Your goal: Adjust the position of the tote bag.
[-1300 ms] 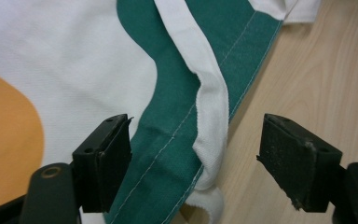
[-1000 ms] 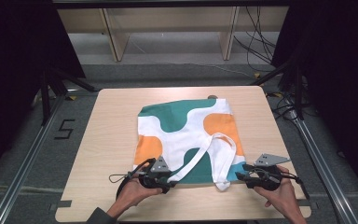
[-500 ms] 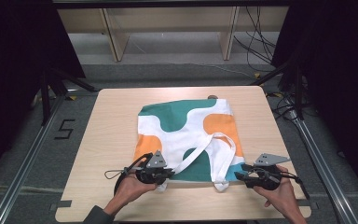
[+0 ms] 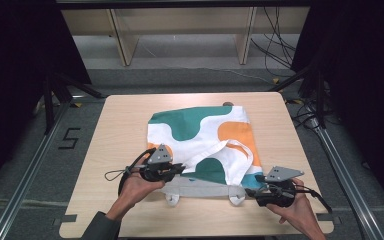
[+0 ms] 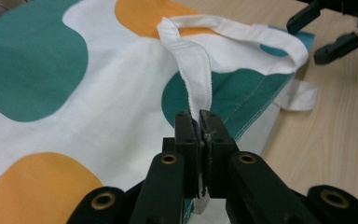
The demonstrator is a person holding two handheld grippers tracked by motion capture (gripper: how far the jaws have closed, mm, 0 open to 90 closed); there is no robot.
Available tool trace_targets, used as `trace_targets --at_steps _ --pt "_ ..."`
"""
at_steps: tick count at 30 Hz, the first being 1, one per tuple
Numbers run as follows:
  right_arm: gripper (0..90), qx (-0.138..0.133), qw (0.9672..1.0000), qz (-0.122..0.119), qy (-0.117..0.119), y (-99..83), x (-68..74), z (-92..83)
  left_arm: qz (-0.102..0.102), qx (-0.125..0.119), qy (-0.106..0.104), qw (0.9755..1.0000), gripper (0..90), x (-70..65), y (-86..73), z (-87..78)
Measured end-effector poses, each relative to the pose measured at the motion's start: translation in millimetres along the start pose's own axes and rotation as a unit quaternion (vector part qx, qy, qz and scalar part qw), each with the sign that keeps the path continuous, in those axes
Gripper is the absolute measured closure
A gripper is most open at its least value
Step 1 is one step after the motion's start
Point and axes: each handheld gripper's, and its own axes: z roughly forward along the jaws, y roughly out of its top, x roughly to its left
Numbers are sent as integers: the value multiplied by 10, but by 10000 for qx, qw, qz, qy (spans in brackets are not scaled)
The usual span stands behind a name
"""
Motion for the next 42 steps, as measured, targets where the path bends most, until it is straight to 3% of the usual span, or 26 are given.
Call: trace_targets --at_steps 2,3,5,8,9,12,13,15,17,18,19,20,21,22,23,26,27,29,30,34,36,38,41,42 --pt "365 66 9999 -109 -88 8 15 13 -79 -71 25 9999 862 8 21 -1" --pt "363 73 9992 -301 -243 27 19 32 -65 -81 -11 9999 862 42 48 8" --pt "364 73 9988 -341 -351 49 28 58 -184 -96 -28 9998 862 64 52 20" --pt "350 199 9985 -388 -320 54 22 100 -253 -106 -28 9996 862 82 49 24" --pt "369 246 9978 -513 -352 58 30 144 -283 -139 -46 9995 862 82 48 23" --pt "679 315 9957 -765 -423 100 24 165 -319 -89 -88 9994 859 68 21 22" --pt "774 241 9960 -778 -355 131 8 165 -248 -96 -104 9996 856 64 3 30" --pt "847 122 9958 -839 -337 196 -13 156 -267 -9 -150 9995 827 30 -51 21" --pt "872 -16 9973 -686 -255 235 -54 134 -185 57 -200 9996 756 -34 -126 -31" --pt "875 -23 9979 -617 -193 247 -77 125 -185 57 -200 9996 690 -34 -126 -31" --pt "877 -44 9982 -579 -156 257 -93 120 -53 177 -104 9998 608 -112 -223 -104" --pt "878 -64 9986 -521 -95 265 -96 120 -53 177 -104 9998 543 -112 -223 -104" --pt "878 -64 9986 -521 -95 265 -96 120 -37 215 -75 9997 543 -155 -278 -128" --pt "878 -77 9992 -392 -56 282 -99 117 -16 346 -17 9994 435 -249 -397 -172" --pt "878 -71 9995 -299 -81 288 -88 105 -50 407 0 9992 395 -285 -452 -180" --pt "878 -170 9990 -413 -101 348 -94 83 -49 525 189 9984 311 -319 -527 -171" --pt "878 -188 9988 -433 -98 368 -95 69 29 689 350 9970 308 -291 -590 -118" --pt "878 -246 9989 -385 -79 401 -86 44 -10 872 605 9944 310 -214 -650 -64" --pt "878 -236 9988 -409 -88 413 -90 23 -102 889 685 9936 318 -179 -687 -31" --pt "880 -302 9988 -371 -48 425 -96 12 28 1054 933 9900 383 -60 -767 19" --pt "880 -340 9986 -417 -19 430 -96 10 -97 898 1030 9906 388 -33 -787 44" --pt "881 -299 9991 -286 25 439 -75 -7 14 804 1079 9909 446 -24 -772 40" --pt "881 -389 9986 -349 11 471 -69 -35 95 584 1190 9911 537 -9 -739 10" --pt "881 -402 9984 -396 28 486 -67 -42 332 552 1211 9905 591 19 -712 -23"
